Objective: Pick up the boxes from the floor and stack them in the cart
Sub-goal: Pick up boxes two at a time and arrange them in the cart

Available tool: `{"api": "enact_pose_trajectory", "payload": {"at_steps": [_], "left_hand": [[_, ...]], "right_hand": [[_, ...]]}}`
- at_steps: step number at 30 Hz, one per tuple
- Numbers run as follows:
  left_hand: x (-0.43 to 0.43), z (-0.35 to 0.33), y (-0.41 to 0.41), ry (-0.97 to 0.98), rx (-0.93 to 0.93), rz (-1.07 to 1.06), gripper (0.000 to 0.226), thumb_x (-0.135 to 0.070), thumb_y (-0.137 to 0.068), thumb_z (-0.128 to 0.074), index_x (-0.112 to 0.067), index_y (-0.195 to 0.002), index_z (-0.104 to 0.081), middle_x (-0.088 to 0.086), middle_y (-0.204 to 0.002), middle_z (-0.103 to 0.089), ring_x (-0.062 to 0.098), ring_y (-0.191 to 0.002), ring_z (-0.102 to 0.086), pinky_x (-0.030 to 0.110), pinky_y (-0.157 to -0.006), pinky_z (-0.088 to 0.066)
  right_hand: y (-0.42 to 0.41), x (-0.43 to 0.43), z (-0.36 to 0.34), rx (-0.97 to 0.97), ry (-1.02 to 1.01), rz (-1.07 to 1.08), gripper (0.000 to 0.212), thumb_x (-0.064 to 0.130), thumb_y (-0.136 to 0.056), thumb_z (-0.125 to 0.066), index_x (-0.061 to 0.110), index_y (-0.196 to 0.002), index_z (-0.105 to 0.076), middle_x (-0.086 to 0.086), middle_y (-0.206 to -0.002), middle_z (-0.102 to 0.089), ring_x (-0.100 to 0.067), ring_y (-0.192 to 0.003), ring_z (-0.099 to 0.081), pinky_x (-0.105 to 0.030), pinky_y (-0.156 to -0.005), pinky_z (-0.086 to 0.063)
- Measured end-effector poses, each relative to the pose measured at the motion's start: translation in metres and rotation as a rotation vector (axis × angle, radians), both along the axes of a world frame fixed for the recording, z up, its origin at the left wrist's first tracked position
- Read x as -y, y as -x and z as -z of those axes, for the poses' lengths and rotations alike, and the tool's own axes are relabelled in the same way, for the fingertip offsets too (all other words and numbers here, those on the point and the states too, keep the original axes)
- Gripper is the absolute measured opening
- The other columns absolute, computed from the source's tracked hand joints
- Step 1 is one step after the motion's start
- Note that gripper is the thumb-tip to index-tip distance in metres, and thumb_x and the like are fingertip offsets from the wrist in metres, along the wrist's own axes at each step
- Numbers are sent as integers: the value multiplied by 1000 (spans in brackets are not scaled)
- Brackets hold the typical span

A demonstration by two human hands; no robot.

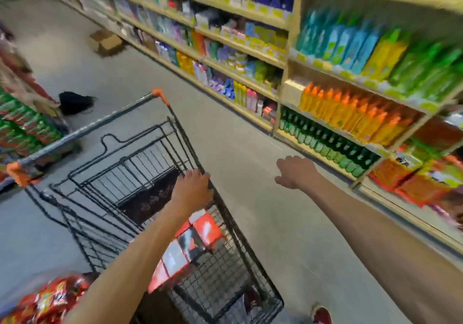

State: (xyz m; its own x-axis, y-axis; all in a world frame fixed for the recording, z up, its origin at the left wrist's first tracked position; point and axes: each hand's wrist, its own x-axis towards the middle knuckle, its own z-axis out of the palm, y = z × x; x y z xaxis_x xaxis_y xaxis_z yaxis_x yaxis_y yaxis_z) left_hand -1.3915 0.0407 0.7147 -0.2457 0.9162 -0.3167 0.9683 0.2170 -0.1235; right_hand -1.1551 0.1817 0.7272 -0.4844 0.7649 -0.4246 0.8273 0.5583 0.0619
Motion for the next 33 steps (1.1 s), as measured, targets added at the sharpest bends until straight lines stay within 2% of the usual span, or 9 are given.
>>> {"api": "enact_pose_trajectory", "payload": {"at_steps": [3,8,13,17,19,24,29,33], "left_hand": [[-37,-16,-52,3,-45,163,50,-49,-94,-46,-18,-134,-47,9,-134,-48,30,-127,-44,43,-101,-38],[-90,-44,-187,13,-88,440,51,-49,-97,-41,-17,-137,-43,10,-137,-46,31,-128,-42,45,-102,-37],[-100,-61,-358,-32,-75,689,50,-49,-97,-43,-17,-136,-46,10,-136,-49,30,-128,-44,45,-101,-38],[-79,-60,-502,-14,-71,866,47,-49,-96,-44,-18,-132,-48,10,-130,-52,31,-123,-48,46,-98,-41],[-68,-56,-571,19,-15,964,44,-47,-96,-46,-21,-131,-49,9,-132,-52,31,-123,-48,45,-97,-41],[-26,-56,-741,36,49,1327,41,-49,-95,-46,-22,-125,-52,5,-128,-56,26,-117,-53,41,-93,-48],[36,-67,-879,85,114,1535,34,-46,-97,-44,-21,-118,-53,6,-117,-59,28,-113,-57,38,-87,-49],[86,-76,-964,160,51,1732,40,-45,-98,-46,-19,-127,-51,6,-127,-58,26,-115,-56,32,-84,-45]], "right_hand": [[-77,4,-17,-3,-34,142,41,43,-96,-49,15,-126,-52,-9,-124,-57,-30,-114,-54,-38,-76,-40],[-236,33,-37,-15,-42,435,40,41,-91,-54,18,-123,-60,-6,-113,-65,-28,-102,-63,-36,-72,-46],[-405,96,-52,-33,-37,727,44,43,-89,-58,17,-124,-59,-5,-125,-63,-27,-117,-59,-37,-89,-48],[-536,165,-53,-29,-23,917,53,48,-90,-56,18,-134,-52,-5,-134,-55,-28,-123,-54,-41,-94,-46],[-595,203,-55,-11,-17,989,50,46,-93,-53,18,-133,-50,-7,-134,-54,-29,-124,-52,-42,-95,-44],[-719,312,-68,7,-12,1198,43,45,-95,-50,15,-126,-54,-8,-125,-57,-29,-115,-56,-38,-84,-45],[-799,425,-77,-5,-46,1456,44,44,-95,-52,14,-127,-55,-10,-125,-59,-30,-114,-57,-39,-89,-46],[-839,499,-72,-51,-30,1661,48,45,-93,-54,13,-129,-55,-10,-125,-59,-31,-112,-57,-39,-92,-49]]}}
